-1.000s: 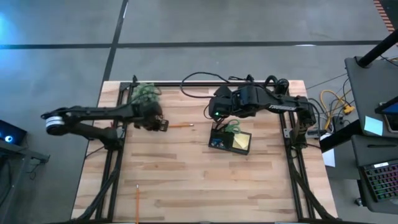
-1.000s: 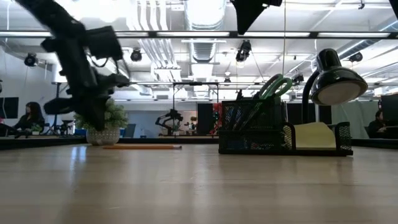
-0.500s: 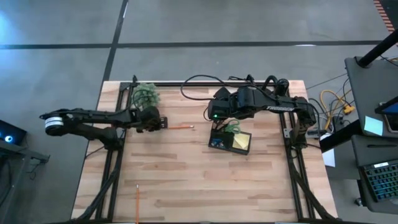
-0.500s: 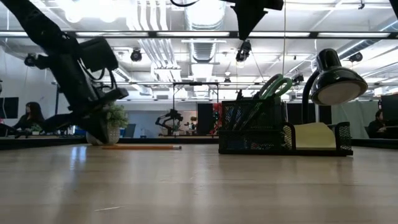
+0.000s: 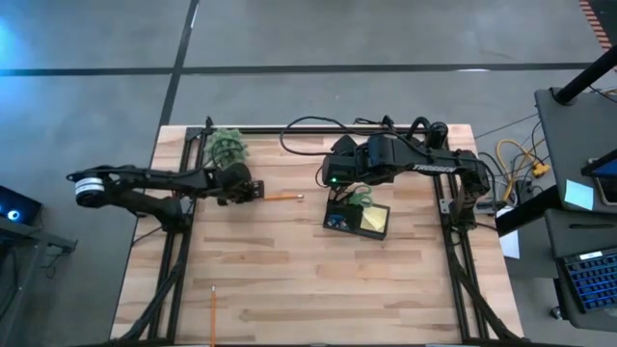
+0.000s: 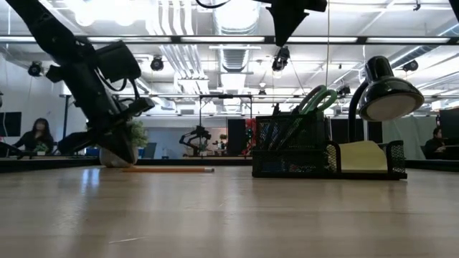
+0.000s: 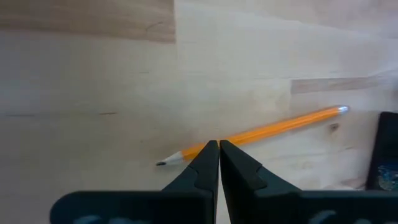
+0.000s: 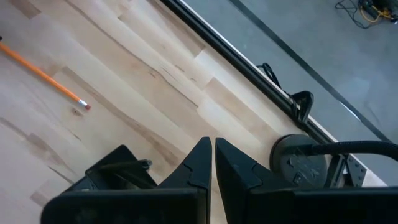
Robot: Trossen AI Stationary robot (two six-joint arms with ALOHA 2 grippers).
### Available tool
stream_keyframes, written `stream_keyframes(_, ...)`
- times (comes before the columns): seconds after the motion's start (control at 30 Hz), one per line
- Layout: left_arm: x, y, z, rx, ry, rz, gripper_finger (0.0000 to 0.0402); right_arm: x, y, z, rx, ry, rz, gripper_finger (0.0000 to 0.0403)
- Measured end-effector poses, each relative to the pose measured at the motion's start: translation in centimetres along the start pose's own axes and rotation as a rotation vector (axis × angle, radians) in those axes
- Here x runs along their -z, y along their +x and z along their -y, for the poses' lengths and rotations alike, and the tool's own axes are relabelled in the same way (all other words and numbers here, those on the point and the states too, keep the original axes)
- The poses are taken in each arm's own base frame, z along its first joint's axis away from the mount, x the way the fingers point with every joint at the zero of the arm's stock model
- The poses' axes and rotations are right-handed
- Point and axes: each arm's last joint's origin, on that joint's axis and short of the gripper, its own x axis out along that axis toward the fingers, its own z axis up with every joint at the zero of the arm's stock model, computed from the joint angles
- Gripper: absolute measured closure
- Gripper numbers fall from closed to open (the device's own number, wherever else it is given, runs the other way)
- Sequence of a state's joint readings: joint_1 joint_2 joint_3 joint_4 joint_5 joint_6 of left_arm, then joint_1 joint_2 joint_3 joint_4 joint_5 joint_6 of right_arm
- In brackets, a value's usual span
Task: Pick and place office supplies into organizer
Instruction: Put the right orange pencil into the black mesh organizer
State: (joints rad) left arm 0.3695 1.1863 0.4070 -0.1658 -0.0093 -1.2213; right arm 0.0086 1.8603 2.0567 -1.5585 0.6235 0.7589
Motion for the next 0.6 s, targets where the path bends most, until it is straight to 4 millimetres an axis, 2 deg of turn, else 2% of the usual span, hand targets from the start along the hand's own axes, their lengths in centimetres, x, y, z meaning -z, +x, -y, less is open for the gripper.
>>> stream_keyframes(0.23,0.0,-0.5,0.1,0.013,-0.001,0.006,0.0401,0.0,0.0,0.0,0.000,0.000,0.000,0.0390)
stream_keyframes(0.47,0.4,-1.2,-1.1,-0.092,0.006,-0.032,0.0401,0.0,0.0,0.0,0.001,0.000,0.000,0.0390)
stream_keyframes(0.6,0.3,-1.6,-0.9,-0.064,0.032,-0.017,0.0401,0.0,0.0,0.0,0.000,0.000,0.001,0.0390)
